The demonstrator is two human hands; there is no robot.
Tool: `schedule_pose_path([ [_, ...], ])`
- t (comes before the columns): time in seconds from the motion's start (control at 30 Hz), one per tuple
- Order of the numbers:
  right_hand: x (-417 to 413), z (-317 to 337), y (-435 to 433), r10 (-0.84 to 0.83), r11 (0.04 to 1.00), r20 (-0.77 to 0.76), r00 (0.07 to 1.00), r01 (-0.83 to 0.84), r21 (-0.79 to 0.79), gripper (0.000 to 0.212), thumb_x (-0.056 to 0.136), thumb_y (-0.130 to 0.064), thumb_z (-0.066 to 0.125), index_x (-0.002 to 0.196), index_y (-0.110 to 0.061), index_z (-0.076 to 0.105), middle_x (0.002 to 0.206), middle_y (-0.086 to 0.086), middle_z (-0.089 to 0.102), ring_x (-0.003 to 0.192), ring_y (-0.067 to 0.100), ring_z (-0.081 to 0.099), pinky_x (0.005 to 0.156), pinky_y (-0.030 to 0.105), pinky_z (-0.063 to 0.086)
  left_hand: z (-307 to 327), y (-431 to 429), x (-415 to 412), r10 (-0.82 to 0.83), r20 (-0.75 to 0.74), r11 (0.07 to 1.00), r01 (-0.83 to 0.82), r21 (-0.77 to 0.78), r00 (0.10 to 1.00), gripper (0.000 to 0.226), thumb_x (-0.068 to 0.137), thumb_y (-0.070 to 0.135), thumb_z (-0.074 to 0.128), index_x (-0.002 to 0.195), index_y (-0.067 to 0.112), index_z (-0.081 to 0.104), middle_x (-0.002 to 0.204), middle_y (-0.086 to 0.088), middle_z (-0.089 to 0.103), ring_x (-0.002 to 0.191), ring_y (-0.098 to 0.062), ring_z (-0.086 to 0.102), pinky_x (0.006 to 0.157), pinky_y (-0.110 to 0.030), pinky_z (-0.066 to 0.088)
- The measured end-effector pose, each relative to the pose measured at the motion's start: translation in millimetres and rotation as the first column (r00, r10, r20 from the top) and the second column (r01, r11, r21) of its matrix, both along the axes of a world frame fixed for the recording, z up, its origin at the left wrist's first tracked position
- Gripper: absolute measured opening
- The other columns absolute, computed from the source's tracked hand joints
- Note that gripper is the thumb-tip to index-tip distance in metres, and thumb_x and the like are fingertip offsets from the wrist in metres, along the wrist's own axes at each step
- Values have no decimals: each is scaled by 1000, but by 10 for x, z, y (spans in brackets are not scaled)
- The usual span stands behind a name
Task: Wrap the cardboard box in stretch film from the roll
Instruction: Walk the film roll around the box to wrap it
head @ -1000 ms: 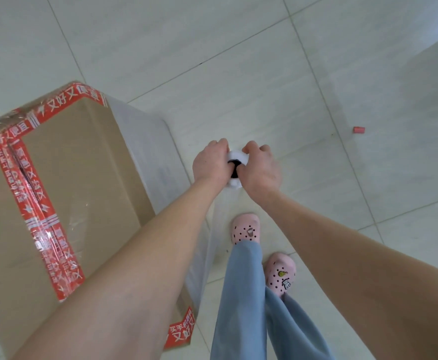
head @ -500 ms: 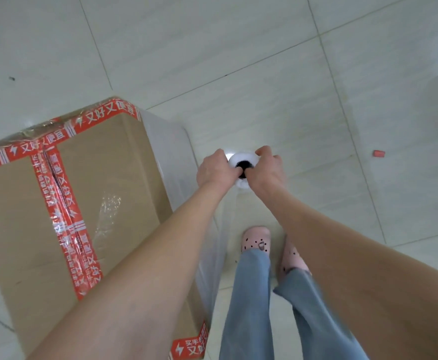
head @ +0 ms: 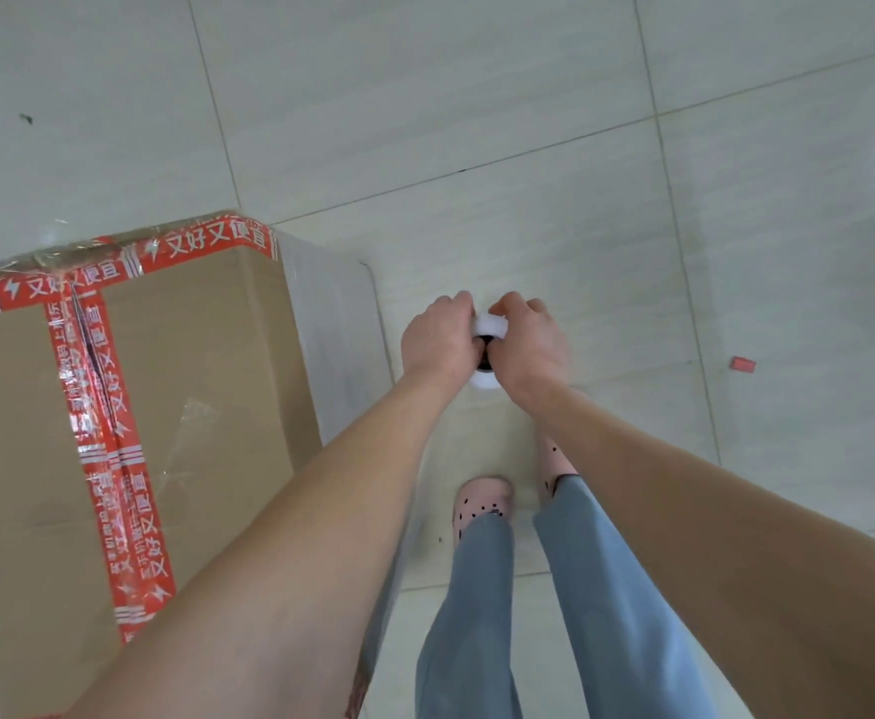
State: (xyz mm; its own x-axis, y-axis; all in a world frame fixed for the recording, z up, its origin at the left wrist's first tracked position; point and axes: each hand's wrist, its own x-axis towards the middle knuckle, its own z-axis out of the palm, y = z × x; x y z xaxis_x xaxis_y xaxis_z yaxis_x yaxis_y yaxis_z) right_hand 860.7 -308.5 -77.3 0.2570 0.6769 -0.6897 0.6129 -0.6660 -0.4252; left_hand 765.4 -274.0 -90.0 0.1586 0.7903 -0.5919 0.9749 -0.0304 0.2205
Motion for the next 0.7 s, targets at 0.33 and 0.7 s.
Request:
schedule_pose_path([
  [0.33, -38, -71, 419, -197, 979, -112, 974, 189, -77, 39, 84, -19, 59, 120, -20, 44, 120, 3, 45, 82, 23, 51, 68, 31, 41, 69, 238, -139, 561, -42, 819, -562, -118, 826, 30, 78, 34, 59, 98, 10, 58, 93, -5, 65, 79, -24, 58, 53, -27, 31],
  [0.7, 70, -76, 641, 143, 988, 8, 990, -143, 54, 28, 83, -12, 48, 108, -23, 55, 108, 3, 51, 77, 27, 53, 63, 32, 38, -43, 561, 58, 13, -30, 997, -11, 82, 999, 11, 83, 14, 48, 92, 15, 52, 91, -5, 56, 79, -28, 55, 58, -32, 32],
])
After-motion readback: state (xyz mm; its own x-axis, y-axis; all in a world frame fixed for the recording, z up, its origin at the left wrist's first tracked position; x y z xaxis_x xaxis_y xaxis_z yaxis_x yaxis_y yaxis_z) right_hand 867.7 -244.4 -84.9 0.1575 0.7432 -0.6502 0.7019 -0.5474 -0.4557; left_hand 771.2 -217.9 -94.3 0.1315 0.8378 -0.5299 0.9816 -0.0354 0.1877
